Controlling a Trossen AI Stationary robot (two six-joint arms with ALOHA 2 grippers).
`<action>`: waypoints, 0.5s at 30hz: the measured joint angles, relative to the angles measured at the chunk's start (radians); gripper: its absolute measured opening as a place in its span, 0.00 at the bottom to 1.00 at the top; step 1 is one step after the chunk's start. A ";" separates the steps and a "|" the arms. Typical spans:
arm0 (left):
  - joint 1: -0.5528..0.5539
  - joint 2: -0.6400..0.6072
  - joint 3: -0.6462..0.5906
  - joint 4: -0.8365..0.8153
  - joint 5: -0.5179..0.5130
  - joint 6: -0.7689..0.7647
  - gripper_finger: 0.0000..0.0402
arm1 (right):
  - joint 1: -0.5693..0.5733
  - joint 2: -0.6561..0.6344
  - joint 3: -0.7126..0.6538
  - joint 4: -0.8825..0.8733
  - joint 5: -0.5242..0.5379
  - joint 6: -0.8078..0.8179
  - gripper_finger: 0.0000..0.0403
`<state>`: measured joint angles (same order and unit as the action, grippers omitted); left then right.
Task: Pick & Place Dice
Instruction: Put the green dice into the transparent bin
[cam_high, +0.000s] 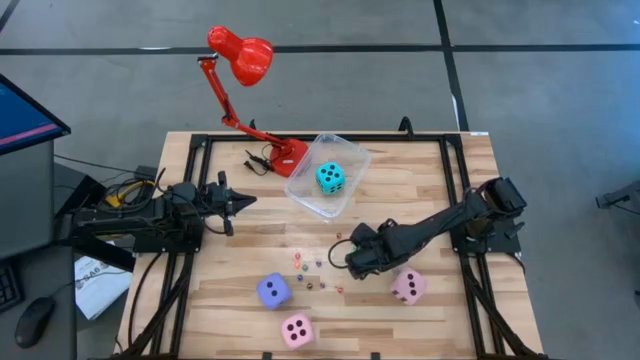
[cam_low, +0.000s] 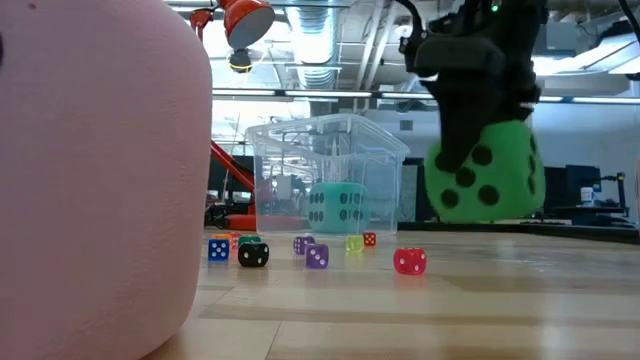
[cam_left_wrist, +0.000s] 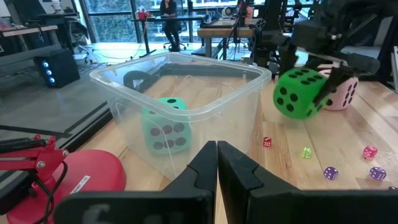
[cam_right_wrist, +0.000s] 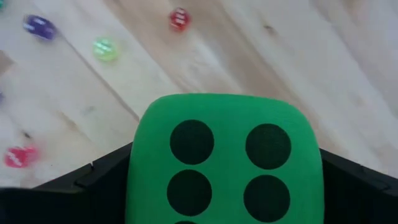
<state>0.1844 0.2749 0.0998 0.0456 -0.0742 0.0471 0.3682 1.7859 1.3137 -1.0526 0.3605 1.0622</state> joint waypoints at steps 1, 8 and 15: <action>0.000 0.000 0.000 0.000 0.000 0.000 0.00 | -0.004 0.000 0.019 -0.030 0.000 0.000 0.93; 0.000 0.000 0.000 0.000 0.000 0.000 0.00 | -0.040 -0.001 0.183 -0.227 0.004 -0.062 0.93; 0.000 0.000 0.000 0.000 0.000 0.000 0.00 | -0.098 -0.002 0.390 -0.338 0.076 -0.177 0.93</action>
<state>0.1848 0.2752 0.0998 0.0453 -0.0742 0.0471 0.2701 1.7840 1.7035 -1.3903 0.4368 0.8857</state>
